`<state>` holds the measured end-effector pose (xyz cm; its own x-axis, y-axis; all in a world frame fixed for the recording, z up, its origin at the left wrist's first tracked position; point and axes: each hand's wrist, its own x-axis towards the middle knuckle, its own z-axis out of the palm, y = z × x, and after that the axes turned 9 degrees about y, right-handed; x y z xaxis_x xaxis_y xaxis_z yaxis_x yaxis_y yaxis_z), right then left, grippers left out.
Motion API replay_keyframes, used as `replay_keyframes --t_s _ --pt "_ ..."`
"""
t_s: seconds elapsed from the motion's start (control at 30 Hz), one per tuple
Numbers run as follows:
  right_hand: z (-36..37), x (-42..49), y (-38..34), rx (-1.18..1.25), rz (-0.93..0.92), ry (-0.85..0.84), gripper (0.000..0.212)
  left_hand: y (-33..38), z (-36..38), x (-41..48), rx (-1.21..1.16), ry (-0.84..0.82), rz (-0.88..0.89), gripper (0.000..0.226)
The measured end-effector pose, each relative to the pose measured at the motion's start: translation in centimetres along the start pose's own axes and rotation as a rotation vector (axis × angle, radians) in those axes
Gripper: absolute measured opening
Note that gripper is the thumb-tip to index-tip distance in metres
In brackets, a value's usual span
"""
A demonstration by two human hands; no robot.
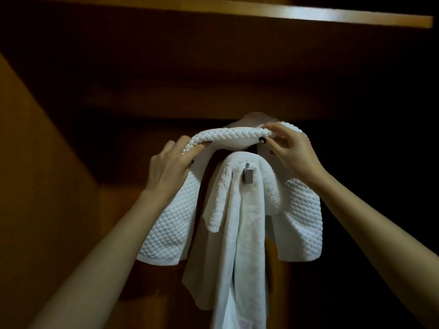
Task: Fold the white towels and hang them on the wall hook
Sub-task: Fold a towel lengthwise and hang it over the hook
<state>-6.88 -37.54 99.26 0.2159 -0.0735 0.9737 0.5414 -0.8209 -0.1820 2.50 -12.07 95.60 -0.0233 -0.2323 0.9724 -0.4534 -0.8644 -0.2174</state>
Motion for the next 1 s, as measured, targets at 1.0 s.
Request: replay_keyframes --t_s 1.0 --pt "0.8 -2.9 7.2 0.556 0.630 -0.388 0.064 -1.4 5.8 -1.8 -0.741 -0.247 -0.203 0.046"
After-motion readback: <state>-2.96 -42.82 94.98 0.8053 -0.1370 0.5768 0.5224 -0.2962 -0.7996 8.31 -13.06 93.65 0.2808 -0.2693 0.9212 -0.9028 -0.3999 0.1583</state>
